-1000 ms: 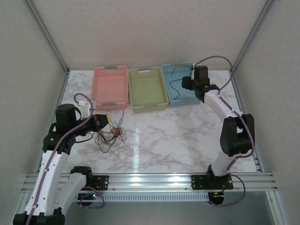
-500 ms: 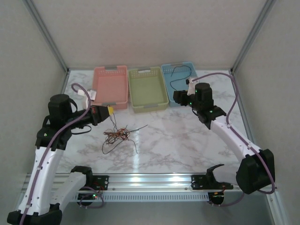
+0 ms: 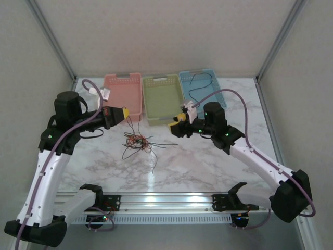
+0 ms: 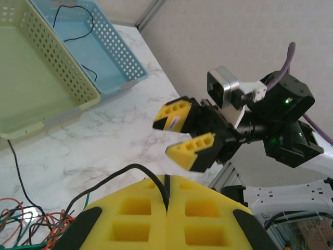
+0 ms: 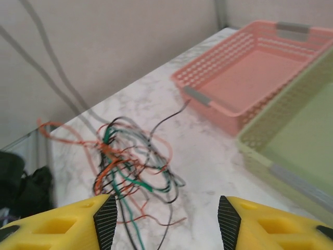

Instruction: Untangle the cables

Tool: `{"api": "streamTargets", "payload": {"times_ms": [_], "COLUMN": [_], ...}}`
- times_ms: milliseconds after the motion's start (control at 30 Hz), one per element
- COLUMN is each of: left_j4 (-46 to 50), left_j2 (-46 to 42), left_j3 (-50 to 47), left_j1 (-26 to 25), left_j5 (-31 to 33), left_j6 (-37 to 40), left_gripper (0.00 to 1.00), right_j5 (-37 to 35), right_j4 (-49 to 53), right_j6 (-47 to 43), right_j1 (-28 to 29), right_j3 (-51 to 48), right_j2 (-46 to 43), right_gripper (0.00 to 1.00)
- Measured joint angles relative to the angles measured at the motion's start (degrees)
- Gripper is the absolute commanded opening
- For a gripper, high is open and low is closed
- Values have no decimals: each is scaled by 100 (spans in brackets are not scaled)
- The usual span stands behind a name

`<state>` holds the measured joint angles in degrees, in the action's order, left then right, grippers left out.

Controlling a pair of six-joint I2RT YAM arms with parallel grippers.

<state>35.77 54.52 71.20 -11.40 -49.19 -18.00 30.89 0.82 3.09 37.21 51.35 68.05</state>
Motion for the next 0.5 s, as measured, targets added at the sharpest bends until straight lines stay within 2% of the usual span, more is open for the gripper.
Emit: {"api": "streamTargets", "payload": {"times_ms": [267,500], "left_j4": [92,105], "left_j2": [109,157], "left_j3": [372,527], "left_j1": [-20,-52], "left_j5": [70,431], "left_j6": [-166,-595], "left_gripper": [0,0], "right_j5": [177,70], "right_j4": [201,280], "right_j6": [-560,-697], "right_j1": [739,1388], "right_j3": [787,1609], "right_j2": [726,1453], "right_gripper": [52,50]}}
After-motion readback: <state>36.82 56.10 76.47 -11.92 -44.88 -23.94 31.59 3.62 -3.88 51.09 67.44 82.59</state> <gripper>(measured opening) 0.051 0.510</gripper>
